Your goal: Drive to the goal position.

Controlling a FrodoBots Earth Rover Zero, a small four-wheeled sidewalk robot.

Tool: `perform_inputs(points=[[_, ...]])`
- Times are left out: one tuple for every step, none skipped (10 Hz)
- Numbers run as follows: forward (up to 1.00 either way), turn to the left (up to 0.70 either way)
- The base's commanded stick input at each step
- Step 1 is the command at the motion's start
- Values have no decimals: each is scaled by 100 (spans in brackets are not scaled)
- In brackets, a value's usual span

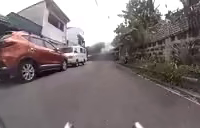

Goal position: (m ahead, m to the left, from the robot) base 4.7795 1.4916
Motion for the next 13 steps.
perform_inputs(points=[[70,0],[70,0],[70,0],[70,0],[70,0],[70,0],[70,0],[70,0],[70,0],[70,0],[70,0],[70,0],[70,0]])
